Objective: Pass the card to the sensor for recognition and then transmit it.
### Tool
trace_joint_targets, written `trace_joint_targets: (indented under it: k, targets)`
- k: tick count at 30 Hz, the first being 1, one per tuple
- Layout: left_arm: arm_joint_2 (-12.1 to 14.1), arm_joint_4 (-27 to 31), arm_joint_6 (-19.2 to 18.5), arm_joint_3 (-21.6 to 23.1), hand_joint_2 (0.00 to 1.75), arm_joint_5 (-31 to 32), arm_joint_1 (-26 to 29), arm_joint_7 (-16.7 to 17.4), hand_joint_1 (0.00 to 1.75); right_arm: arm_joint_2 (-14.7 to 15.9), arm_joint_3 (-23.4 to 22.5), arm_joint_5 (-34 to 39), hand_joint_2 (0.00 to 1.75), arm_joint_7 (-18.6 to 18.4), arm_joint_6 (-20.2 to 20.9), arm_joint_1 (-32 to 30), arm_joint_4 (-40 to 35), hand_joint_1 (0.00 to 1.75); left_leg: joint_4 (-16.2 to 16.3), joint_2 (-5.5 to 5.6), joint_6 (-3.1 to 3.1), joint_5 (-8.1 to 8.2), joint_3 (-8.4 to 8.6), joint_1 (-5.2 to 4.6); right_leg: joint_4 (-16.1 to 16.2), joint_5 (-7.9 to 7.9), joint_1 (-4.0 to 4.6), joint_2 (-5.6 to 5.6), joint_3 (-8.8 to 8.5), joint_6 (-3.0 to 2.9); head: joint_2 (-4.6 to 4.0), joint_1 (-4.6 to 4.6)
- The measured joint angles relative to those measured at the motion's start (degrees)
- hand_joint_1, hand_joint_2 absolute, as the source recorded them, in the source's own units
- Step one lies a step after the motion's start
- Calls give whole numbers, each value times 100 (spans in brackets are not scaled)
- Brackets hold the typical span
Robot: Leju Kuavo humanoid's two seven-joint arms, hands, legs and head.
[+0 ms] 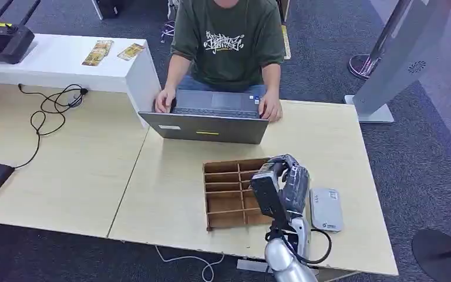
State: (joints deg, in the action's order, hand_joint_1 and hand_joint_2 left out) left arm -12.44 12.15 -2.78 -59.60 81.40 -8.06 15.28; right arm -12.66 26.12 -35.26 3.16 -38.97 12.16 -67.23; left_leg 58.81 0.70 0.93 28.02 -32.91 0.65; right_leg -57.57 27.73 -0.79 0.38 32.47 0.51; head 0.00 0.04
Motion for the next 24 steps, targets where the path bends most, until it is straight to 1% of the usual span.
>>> trace_joint_targets:
  k: [4, 7, 11, 13, 19, 24]
  targets:
    - [-11, 0, 0, 2, 0, 4, -7, 22, 0, -20, -195, 434, 175, 202, -13, 28, -53, 175, 0, 0, 0, 0, 0, 0, 0, 0, 0, -1, 0, 0, 0, 0]
    - [-15, 0, 0, 2, 0, 4, -14, 68, 0, -50, -317, 623, 175, 359, -42, 134, -46, 175, 0, -1, 0, -1, 0, 0, -1, -1, 0, 0, 0, -1, 0, 0]
    - [-15, 0, 2, 2, 0, 9, -28, 83, 0, -112, -429, 685, 175, 506, -79, 352, 2, 175, 0, 0, 0, -1, 1, 1, -1, -1, 1, 0, 0, -1, 0, 0]
    - [-15, 0, 2, 2, 0, 11, -36, 85, 0, -149, -509, 602, 175, 578, -81, 459, 39, 175, 0, 0, 0, -1, 1, 0, -2, -2, 0, 0, -1, -1, 0, 0]
    - [-33, 0, -15, 4, 0, 28, -100, 136, 0, -324, -787, 287, 175, 608, -83, 1006, 197, 175, 0, -1, 0, -1, 0, 0, -2, -2, 0, 0, -1, -1, 0, 0]
    - [-55, 0, -72, 50, 0, 42, -156, 146, 0, -476, -944, -19, 175, 359, -83, 1660, 463, 175, 1, 1, 0, -5, 1, 0, -3, -5, 0, 0, -1, -2, 0, -2]
